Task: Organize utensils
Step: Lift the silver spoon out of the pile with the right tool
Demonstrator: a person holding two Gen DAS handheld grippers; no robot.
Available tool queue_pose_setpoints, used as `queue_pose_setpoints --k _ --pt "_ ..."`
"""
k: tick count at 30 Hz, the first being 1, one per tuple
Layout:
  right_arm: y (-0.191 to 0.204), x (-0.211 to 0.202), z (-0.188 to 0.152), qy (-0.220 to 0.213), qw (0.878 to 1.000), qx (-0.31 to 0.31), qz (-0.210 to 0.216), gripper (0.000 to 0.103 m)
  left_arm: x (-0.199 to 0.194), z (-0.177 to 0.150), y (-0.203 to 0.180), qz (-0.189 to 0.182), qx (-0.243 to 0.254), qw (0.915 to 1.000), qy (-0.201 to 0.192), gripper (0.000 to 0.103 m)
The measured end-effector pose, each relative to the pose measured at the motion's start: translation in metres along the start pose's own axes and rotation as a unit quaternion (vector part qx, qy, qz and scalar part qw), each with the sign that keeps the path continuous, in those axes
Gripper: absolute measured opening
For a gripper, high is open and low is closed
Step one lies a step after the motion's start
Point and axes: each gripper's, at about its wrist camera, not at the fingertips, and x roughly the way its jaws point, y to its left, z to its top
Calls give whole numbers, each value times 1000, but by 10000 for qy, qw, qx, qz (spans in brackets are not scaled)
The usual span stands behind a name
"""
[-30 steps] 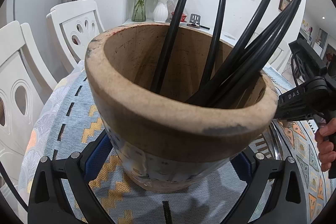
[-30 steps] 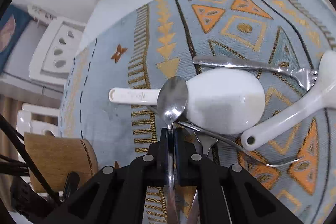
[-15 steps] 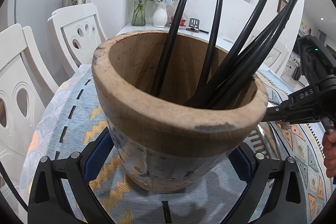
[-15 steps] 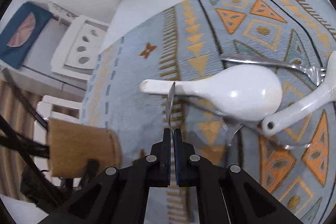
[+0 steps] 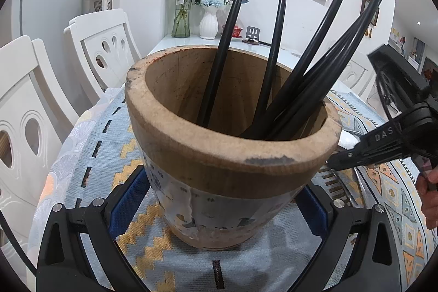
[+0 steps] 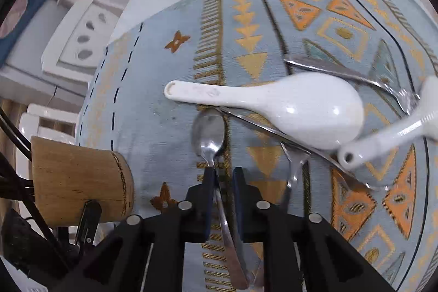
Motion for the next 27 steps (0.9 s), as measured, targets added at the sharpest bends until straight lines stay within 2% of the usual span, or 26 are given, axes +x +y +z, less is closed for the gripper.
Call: queue_pose_setpoints --k 3,6,9,10,11,14,16,18,22,27 --pt "16 11 7 194 9980 -455 -402 13 1 1 1 -19 -13 10000 10 100" --pt "28 18 13 200 9939 -778 -752 13 2 1 1 -44 -33 10000 31 100" --pt "27 20 18 150 9945 -691 -768 13 4 3 2 -52 -46 9999 72 100" --pt "26 20 18 85 9945 -701 -774 6 5 3 3 -55 -50 9999 85 100" --pt "24 19 19 34 9945 -705 -769 4 6 4 4 -59 -54 9999 95 100" --pt "8 11 17 -99 9991 -251 -312 4 7 4 5 -74 -64 9999 100 100" --pt "-4 5 12 -235 9994 79 239 4 8 5 5 -80 -70 9999 108 100" --pt "-10 -1 6 -399 9967 122 699 4 8 6 6 -83 -72 9999 110 100" --pt "-16 -4 -10 -399 9934 200 1053 4 8 5 6 -70 -63 9999 103 100" --pt "-18 -21 -31 -656 9838 244 1653 3 8 4 5 -50 -47 9999 92 100"
